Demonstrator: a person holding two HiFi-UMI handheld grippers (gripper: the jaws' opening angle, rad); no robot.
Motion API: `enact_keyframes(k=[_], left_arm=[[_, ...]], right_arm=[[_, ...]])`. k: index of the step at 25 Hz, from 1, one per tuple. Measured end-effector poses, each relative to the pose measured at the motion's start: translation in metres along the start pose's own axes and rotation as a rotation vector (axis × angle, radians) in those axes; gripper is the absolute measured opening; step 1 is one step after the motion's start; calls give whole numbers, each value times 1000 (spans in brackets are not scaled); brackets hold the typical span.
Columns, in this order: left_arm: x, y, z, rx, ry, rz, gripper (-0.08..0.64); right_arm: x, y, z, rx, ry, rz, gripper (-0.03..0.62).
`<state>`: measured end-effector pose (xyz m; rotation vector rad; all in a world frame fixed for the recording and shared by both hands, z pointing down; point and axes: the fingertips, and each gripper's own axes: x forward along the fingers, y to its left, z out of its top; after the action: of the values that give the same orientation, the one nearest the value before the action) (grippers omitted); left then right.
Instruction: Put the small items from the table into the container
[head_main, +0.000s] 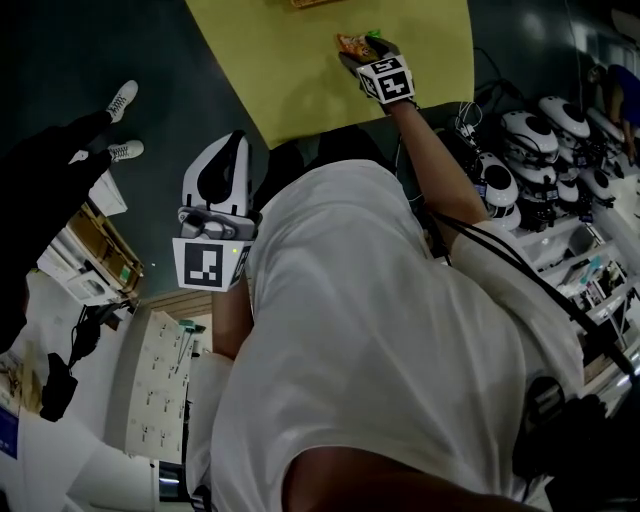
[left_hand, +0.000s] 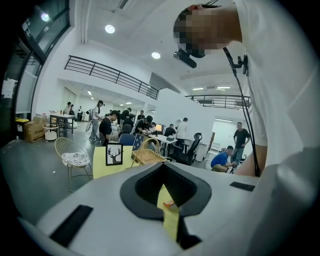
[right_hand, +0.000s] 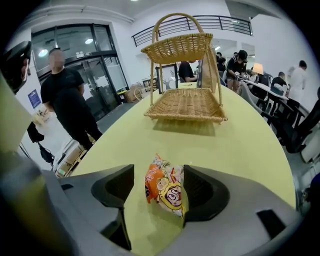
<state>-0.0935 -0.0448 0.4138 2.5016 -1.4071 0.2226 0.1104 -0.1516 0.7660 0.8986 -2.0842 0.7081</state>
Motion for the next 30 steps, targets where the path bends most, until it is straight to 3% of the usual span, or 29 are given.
enact_keyframes(k=[7,14,27,30], left_arm=[[-8,3,-2,-11,1,31,8],[-6,8,-7,-14,-3,36,8],[16,-8,-4,18,-60,-16,8],[2,-3,9,26,-82,-22,8]], right_arm=[[16,-12,-15,-25,104,-69,298],[14,-19,-16,-63,126,-100,198],[-25,-34,11,-102,60,-96,181],[-42,-18,35,-132,30,-96,179]])
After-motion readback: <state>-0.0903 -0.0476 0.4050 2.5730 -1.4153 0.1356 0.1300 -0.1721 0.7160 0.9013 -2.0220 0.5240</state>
